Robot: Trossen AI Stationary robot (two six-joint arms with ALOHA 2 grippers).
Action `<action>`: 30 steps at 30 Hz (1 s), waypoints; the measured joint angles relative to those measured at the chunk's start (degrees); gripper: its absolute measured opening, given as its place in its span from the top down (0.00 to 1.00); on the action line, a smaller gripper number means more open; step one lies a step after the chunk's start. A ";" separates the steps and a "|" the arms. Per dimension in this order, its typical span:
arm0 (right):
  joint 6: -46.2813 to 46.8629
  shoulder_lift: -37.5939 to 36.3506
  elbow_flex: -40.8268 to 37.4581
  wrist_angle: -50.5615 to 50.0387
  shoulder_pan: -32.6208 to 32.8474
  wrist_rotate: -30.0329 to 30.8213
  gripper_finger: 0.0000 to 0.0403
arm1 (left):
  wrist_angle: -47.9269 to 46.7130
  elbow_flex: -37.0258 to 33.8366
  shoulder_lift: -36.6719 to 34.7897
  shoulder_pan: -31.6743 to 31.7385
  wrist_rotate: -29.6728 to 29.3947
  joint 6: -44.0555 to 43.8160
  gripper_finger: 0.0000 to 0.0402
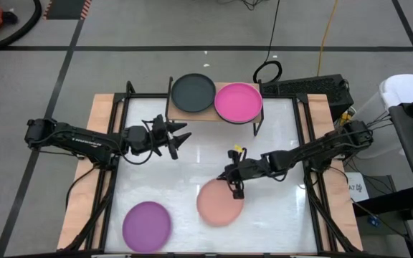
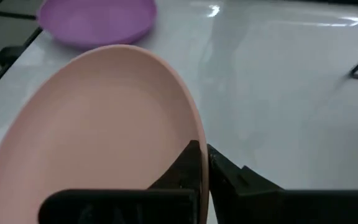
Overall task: Place and stack plates onto a shelf
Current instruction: Stack the orange plate on top of the black plate on the shelf
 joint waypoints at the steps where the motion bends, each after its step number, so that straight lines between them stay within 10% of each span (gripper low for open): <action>1: -0.35 -0.07 0.00 0.01 0.00 0.66 1.00 | -0.17 0.00 0.00 0.00 0.00 -0.05 0.44; 30: -7.68 -8.44 -0.04 5.96 -11.33 6.11 1.00 | -1.93 0.00 -6.62 0.11 -4.92 10.42 0.44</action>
